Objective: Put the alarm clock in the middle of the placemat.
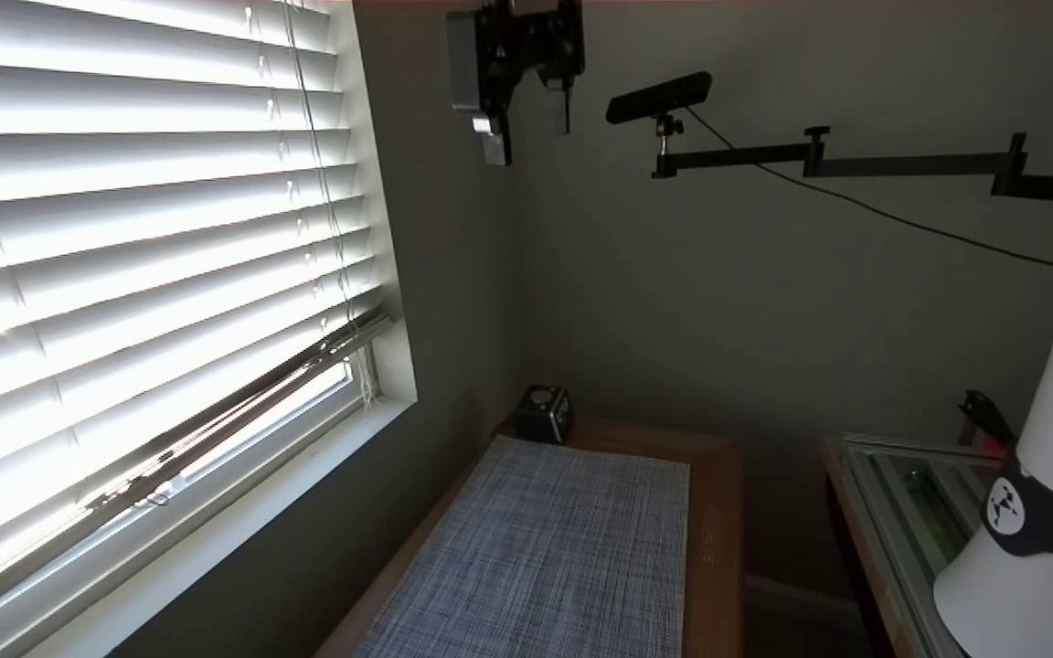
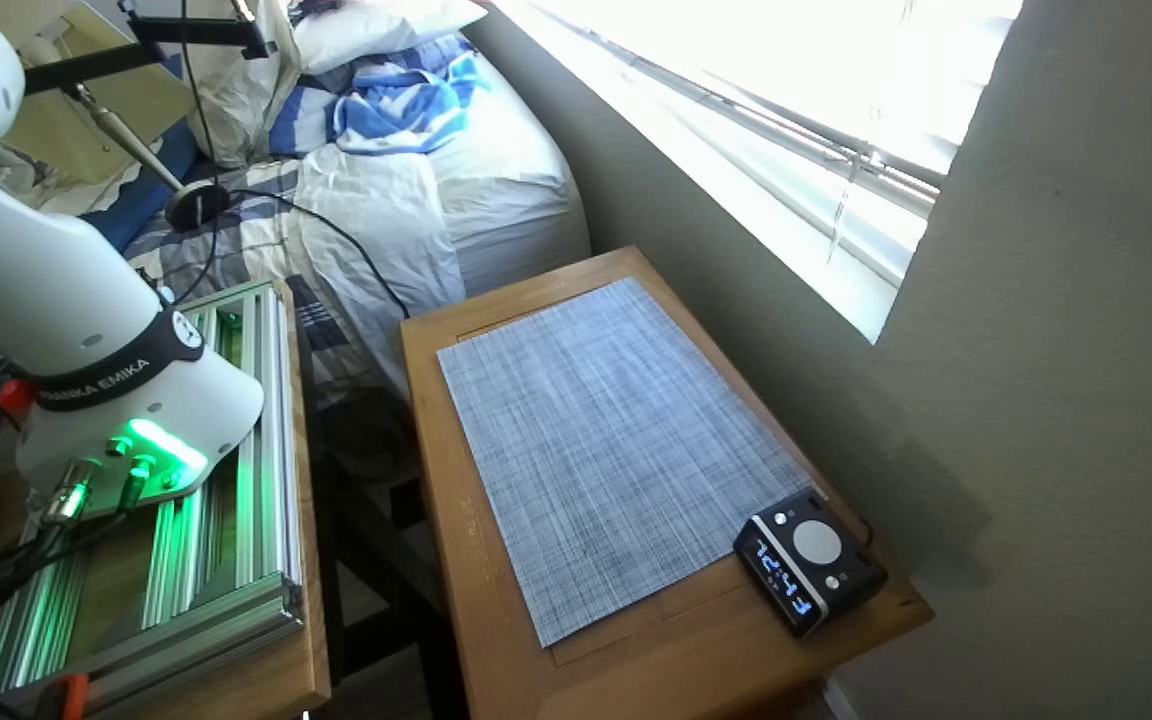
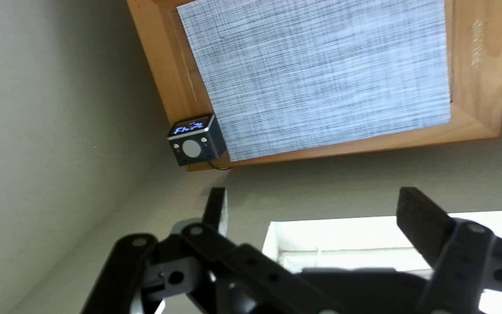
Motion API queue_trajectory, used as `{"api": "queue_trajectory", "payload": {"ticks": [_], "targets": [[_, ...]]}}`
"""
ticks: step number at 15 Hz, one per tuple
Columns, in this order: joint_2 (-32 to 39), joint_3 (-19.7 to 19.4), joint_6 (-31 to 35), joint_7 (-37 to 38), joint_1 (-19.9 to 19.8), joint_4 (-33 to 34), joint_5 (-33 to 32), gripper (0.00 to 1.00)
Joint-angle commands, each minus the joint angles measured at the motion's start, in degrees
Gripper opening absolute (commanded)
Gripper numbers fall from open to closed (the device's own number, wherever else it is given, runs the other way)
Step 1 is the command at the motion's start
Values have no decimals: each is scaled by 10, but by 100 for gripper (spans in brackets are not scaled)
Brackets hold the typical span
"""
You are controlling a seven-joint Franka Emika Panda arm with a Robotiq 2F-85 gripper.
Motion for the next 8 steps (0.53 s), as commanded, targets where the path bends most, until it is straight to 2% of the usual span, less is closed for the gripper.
{"api": "queue_trajectory", "payload": {"ticks": [1,4,8], "targets": [[64,-35,75,64,-49,5,-34,100],[120,-63,166,114,-83,2,-32,100],[204,-81,267,206,-116,11,-34,100]]}}
